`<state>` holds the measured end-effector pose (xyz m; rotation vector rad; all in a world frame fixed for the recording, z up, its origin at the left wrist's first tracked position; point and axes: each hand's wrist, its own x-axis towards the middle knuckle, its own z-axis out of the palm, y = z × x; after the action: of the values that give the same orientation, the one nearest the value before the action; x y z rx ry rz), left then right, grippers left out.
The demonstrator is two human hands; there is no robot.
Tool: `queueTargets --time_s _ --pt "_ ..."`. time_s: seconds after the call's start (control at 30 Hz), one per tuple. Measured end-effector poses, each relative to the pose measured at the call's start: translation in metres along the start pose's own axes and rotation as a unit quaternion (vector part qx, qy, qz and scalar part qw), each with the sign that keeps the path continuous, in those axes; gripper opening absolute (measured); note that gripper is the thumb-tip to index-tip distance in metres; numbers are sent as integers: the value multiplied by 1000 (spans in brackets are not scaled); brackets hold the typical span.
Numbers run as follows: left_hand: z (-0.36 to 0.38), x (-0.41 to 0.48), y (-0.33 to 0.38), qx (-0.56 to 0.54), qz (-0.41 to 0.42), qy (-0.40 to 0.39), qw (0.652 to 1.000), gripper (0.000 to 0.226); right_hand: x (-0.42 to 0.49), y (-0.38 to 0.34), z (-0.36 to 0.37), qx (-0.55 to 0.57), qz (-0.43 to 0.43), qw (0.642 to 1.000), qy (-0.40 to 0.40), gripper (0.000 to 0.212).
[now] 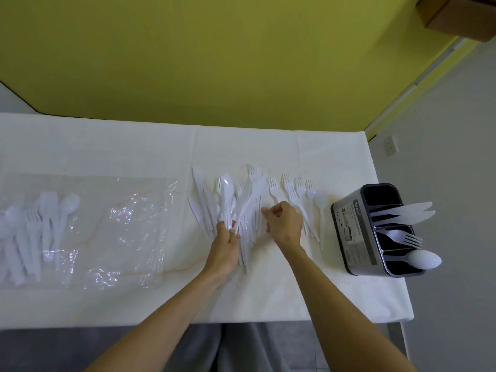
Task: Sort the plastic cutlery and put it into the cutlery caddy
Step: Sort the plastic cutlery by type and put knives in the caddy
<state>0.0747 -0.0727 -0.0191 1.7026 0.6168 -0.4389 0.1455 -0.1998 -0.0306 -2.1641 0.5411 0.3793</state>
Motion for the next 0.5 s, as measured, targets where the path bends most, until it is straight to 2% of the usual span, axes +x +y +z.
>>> queueTargets --time_s 0.07,0.17,0.33,0.5 --pt "-2 1 -4 3 -4 -1 1000 40 0 1 2 -78 -9 997 -8 6" --pt "-3 4 -7 0 0 6 1000 47 2 4 0 -108 4 994 -28 18" --pt "-1 5 0 -67 9 53 996 19 1 6 -10 -143 5 989 -46 36" --pt "-3 4 4 -63 35 67 995 12 1 10 -13 -167 9 985 -49 42"
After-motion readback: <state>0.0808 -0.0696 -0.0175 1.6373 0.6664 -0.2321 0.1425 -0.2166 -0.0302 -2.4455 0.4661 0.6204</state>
